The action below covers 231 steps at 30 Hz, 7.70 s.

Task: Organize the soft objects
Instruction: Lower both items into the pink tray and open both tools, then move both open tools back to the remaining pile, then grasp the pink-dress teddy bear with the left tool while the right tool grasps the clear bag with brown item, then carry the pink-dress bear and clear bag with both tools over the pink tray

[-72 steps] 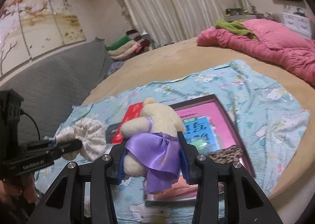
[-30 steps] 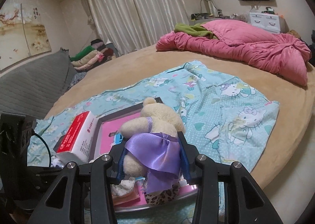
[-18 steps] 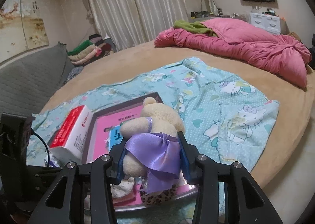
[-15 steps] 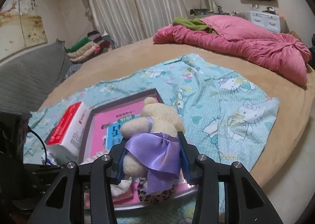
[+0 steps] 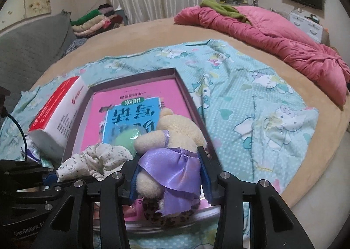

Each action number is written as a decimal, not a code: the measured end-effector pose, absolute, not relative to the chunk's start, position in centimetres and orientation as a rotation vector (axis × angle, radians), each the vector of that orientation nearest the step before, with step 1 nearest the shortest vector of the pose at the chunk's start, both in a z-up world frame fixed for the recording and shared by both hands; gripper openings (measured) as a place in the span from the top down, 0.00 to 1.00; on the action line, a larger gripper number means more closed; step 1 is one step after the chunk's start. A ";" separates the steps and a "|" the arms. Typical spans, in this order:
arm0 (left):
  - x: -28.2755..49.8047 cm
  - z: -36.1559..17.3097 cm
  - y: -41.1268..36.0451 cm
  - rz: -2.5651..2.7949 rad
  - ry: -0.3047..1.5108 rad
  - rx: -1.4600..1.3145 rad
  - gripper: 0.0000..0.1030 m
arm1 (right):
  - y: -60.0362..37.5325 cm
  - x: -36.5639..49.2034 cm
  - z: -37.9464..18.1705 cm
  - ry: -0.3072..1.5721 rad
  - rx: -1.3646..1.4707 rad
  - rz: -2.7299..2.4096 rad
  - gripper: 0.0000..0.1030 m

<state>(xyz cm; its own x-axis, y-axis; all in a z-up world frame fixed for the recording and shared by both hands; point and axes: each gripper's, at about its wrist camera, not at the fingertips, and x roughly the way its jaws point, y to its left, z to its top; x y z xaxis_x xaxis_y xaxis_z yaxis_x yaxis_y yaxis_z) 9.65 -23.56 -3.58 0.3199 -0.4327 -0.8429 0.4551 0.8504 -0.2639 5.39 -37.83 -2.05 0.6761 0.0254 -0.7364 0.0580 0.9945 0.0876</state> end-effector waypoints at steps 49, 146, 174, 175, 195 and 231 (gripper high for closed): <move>8.5 -0.7 -22.2 -0.569 1.025 0.023 0.42 | -40.8 3.0 -0.3 0.688 0.332 -0.049 0.24; 11.1 -4.8 2.2 -0.126 1.150 -0.261 0.27 | -11.9 1.4 -3.4 0.935 -0.092 0.571 0.22; 12.3 -7.8 2.4 -0.212 1.210 -0.299 0.51 | -8.8 4.4 -7.1 0.945 -0.157 0.611 0.41; 12.2 -7.8 2.2 -0.219 1.212 -0.294 0.53 | -8.9 4.5 -7.1 0.948 -0.152 0.615 0.42; 8.2 -3.1 3.1 -0.184 1.117 -0.250 0.59 | -14.0 2.8 -2.1 0.921 0.006 0.653 0.43; 5.6 6.0 -5.1 -0.252 0.971 -0.068 0.59 | -23.2 1.4 5.1 0.687 0.145 0.482 0.43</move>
